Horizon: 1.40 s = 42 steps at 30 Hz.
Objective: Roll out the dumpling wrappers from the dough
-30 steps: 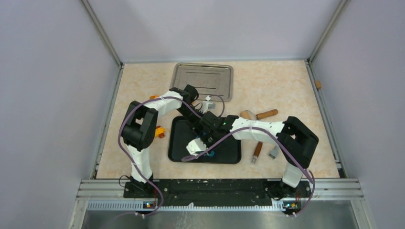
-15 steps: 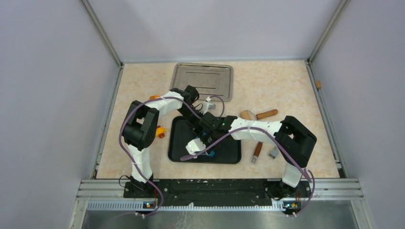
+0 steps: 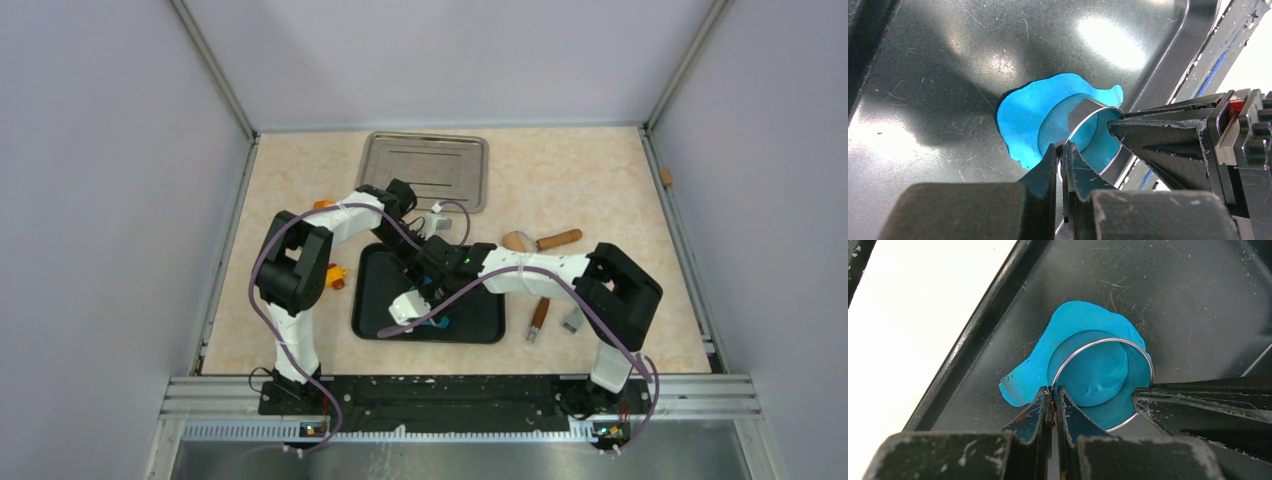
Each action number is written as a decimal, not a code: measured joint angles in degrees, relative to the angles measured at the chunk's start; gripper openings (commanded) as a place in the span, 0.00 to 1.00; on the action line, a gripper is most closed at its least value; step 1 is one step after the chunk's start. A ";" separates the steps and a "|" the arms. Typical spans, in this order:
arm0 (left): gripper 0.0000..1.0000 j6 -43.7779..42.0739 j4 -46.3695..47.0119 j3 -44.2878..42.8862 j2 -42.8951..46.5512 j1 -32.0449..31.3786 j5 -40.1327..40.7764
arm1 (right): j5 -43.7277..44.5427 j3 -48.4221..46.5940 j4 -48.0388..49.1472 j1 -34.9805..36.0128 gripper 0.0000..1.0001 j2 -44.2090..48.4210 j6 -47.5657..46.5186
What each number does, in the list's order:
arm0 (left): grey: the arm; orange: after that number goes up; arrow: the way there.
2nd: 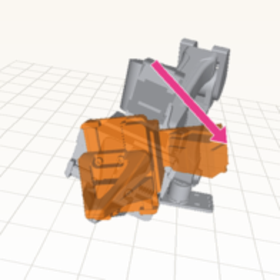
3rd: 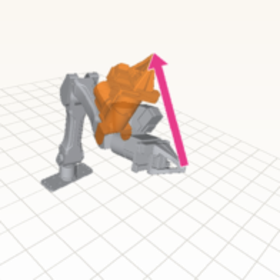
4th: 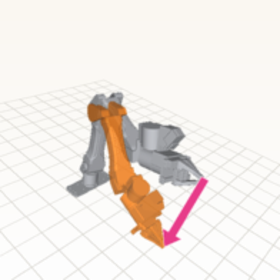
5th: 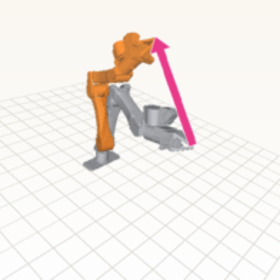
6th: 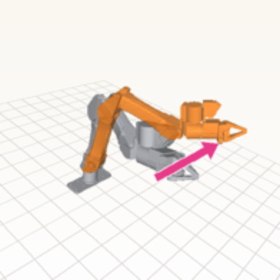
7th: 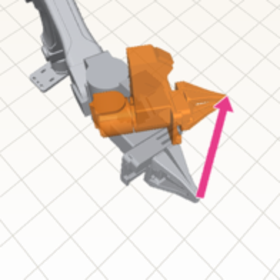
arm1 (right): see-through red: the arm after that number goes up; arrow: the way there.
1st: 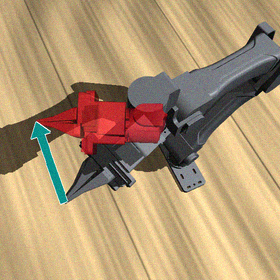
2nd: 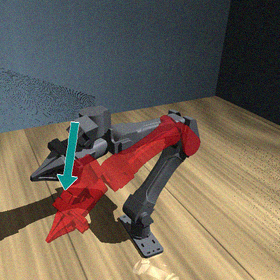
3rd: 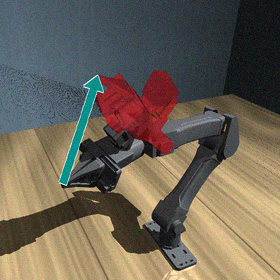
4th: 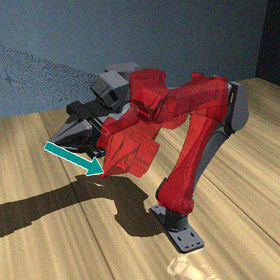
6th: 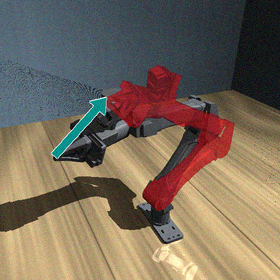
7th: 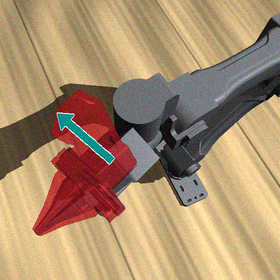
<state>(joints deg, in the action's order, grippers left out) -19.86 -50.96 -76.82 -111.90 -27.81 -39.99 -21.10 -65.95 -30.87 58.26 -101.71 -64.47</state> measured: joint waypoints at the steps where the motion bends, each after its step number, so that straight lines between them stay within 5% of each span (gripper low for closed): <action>1: 0.00 0.00 0.02 0.02 -0.02 0.00 0.07 | -0.02 0.00 0.00 0.00 0.00 -0.02 0.04; 14: 0.00 0.46 0.22 -0.35 0.70 -2.03 4.52 | -0.96 -0.15 1.18 -0.04 0.00 -0.68 5.44; 42: 0.00 -1.36 -9.60 -10.40 -5.77 -4.35 7.10 | -0.44 -1.70 8.07 0.24 0.00 -3.98 39.87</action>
<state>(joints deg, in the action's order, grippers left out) -21.21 -60.55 -87.22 -117.67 -32.16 -32.88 -21.54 -67.66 -22.81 58.50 -105.69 -24.60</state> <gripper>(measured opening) 0.052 0.028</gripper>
